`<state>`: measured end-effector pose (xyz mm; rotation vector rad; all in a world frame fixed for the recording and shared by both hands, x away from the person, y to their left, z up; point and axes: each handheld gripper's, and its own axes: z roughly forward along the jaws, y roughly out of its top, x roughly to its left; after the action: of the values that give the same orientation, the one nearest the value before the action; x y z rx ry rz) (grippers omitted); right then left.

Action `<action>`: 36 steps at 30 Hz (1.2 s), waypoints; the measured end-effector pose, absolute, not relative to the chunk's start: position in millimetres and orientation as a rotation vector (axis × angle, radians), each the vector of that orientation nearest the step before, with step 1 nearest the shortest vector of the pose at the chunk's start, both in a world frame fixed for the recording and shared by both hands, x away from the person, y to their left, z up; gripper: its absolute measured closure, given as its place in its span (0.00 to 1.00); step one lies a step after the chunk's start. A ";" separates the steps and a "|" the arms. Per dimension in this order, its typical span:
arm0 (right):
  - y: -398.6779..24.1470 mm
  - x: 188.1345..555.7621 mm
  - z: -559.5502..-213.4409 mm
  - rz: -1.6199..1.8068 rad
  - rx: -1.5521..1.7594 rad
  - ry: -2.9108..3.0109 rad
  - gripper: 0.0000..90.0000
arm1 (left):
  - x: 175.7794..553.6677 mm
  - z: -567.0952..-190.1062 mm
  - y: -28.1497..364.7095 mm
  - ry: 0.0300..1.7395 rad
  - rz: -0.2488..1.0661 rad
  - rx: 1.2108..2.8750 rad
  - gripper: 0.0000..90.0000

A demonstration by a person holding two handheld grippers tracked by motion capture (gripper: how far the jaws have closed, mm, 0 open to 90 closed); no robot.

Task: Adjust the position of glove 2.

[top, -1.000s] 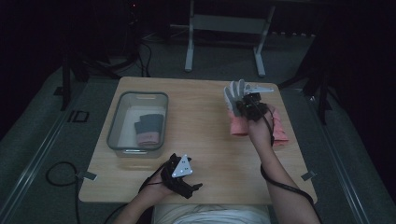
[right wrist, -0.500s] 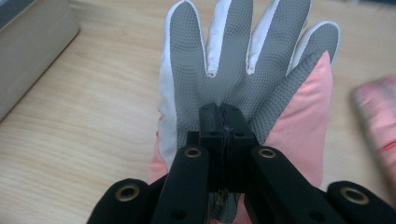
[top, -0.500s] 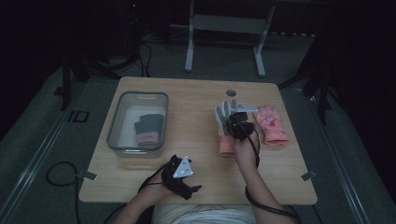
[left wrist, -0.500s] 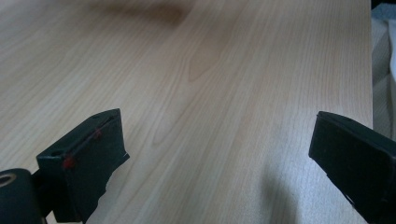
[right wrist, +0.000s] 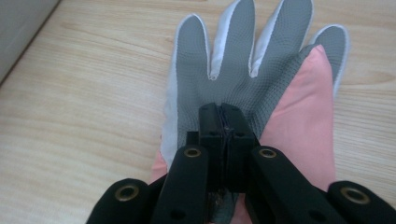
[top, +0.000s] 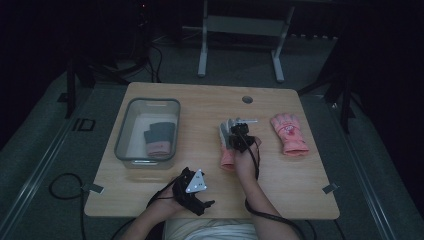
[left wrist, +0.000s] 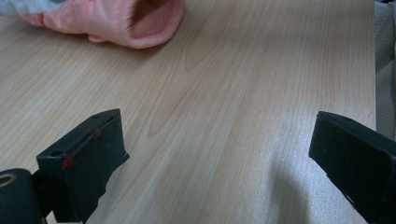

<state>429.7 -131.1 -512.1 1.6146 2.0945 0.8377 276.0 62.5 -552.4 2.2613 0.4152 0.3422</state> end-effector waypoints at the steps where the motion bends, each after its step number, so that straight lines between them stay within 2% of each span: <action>1: -129.9 431.7 -514.8 0.833 1.619 2.099 0.98 | 275.6 -552.9 62.4 0.413 0.346 2.264 0.04; 15: -126.8 437.0 -527.0 0.850 1.563 2.133 0.94 | 275.6 -552.6 63.9 0.415 0.339 2.257 0.04; 19: -128.5 431.6 -513.2 0.851 1.485 2.184 0.80 | 275.4 -553.4 62.9 0.407 0.336 2.262 0.04; 23: -135.0 426.5 -498.1 0.892 1.434 2.165 0.73 | 274.6 -553.7 61.8 0.402 0.342 2.268 0.04; 24: -146.3 421.5 -484.9 0.938 1.381 2.159 0.68 | 274.7 -553.3 62.3 0.398 0.344 2.269 0.04; 32: -202.2 416.1 -464.2 0.955 1.358 2.097 0.68 | 274.9 -553.0 62.2 0.409 0.337 2.265 0.04; 33: -223.8 417.4 -457.4 0.946 1.354 2.066 0.67 | 274.8 -553.2 62.0 0.408 0.334 2.268 0.04; 36: -250.3 420.8 -451.6 0.926 1.338 2.038 0.67 | 274.7 -553.3 62.0 0.401 0.332 2.273 0.04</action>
<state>420.8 -250.3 -451.6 1.3382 2.0376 0.9264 274.7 62.0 -553.3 2.2730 0.4005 0.3322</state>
